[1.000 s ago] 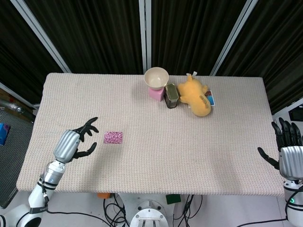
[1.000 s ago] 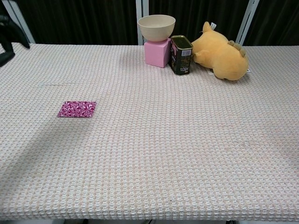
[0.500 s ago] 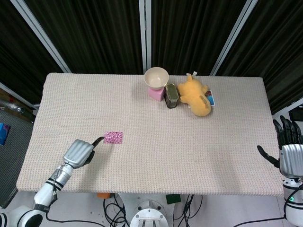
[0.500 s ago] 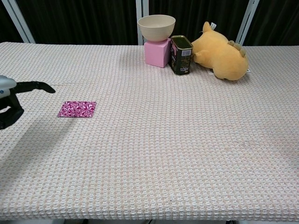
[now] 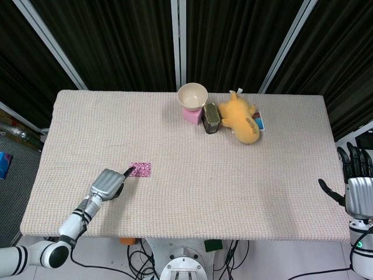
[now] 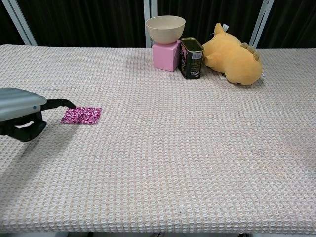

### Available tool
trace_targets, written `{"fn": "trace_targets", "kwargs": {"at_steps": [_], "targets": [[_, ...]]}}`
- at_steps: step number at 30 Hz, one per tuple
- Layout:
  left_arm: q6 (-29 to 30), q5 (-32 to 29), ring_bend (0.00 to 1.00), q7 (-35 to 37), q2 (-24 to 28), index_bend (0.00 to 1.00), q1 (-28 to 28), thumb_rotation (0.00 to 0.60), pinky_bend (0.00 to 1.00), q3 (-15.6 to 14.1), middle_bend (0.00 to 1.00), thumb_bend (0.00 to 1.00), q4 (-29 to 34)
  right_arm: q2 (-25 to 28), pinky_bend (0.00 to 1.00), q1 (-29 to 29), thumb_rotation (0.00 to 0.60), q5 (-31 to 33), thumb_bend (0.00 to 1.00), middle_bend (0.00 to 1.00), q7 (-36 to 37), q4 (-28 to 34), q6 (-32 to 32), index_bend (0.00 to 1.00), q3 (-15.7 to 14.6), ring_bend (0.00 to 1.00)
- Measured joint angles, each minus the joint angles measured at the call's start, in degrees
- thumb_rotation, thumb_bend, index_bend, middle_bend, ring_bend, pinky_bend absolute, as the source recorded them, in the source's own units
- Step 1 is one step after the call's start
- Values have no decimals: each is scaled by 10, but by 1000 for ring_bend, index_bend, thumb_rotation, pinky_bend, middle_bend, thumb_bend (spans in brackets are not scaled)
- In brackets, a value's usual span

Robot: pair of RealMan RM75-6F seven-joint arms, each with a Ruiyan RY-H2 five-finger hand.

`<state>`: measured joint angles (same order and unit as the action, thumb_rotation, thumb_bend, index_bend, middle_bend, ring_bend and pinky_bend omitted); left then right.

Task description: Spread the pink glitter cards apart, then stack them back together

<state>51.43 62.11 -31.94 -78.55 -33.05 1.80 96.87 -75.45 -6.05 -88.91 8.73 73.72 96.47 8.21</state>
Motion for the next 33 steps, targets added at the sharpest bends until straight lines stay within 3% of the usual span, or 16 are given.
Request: {"fn": "trace_targets", "kwargs": {"at_steps": [15,33], "targets": [[-47,-98,943,-33,-4,75,-59,600,992,-12,870,709,-8,-1,0,0,600,8,428,0,2,-7,-11,0,2,0],[-1,-77,943,-60,28,161,-59,600,994,-72,869,710,81,-8,0,-1,600,11,432,0,3,-16,-16,0,2,0]]}}
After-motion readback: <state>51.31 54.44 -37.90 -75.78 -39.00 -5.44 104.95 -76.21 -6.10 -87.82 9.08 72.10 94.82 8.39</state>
